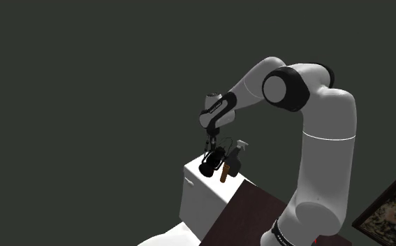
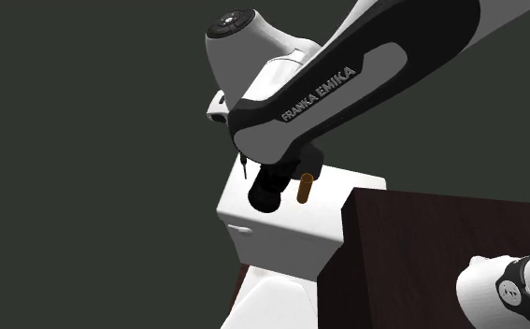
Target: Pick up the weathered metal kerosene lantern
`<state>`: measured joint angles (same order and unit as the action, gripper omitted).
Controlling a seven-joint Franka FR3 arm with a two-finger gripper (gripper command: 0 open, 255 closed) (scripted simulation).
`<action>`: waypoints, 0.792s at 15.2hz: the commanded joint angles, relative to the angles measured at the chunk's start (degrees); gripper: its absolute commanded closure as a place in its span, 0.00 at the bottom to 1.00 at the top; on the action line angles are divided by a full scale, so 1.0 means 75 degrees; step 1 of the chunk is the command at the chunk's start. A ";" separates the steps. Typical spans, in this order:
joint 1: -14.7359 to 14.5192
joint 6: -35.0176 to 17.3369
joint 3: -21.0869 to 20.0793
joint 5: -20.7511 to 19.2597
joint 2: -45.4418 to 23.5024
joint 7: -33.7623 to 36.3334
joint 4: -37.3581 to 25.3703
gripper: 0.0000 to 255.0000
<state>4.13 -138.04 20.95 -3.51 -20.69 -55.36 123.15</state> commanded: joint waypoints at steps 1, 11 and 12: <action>-0.0027 0.0190 0.0035 -0.0055 0.0168 0.0009 -0.0036 1.00; -0.0138 0.1008 0.0150 -0.0297 0.0868 0.0073 -0.0184 1.00; -0.0138 0.1008 0.0150 -0.0297 0.0867 0.0072 -0.0185 1.00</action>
